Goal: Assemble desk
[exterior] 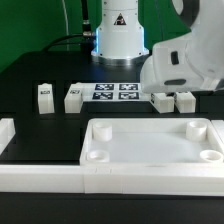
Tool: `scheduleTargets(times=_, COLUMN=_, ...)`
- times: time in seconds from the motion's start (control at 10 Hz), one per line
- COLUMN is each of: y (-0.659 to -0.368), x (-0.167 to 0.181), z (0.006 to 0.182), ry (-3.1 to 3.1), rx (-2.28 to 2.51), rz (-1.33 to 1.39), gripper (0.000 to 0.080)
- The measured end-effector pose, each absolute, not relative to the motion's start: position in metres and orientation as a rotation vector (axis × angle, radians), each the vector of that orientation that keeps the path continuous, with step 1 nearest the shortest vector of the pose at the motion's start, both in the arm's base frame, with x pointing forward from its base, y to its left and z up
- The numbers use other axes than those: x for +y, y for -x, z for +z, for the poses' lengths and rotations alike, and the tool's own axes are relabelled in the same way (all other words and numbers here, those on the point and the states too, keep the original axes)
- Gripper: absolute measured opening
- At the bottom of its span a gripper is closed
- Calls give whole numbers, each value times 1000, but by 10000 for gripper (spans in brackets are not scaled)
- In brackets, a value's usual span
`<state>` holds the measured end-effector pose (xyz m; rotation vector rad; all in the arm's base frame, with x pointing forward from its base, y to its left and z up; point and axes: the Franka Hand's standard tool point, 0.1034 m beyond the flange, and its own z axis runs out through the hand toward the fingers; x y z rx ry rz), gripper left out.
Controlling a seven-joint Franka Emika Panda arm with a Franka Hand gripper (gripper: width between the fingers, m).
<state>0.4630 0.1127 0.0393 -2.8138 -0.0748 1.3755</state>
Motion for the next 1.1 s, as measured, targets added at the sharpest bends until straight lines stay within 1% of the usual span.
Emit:
scheduleTargets(times=0.1, y=-459, x=112, z=34, ry=2774, rx=-77, rz=1460, gripper=649)
scheduleTargets(times=0.2, y=-465, x=113, z=27, ry=2800, rx=-72, rz=1398, gripper=649)
scheduleTargets(times=0.7, y=-459, x=116, z=16, ry=2797, rx=-78, rz=1407, gripper=649)
scheduleTargets(times=1.1, y=-441, x=115, z=5, ry=2783, rx=-78, rz=1443, gripper=649)
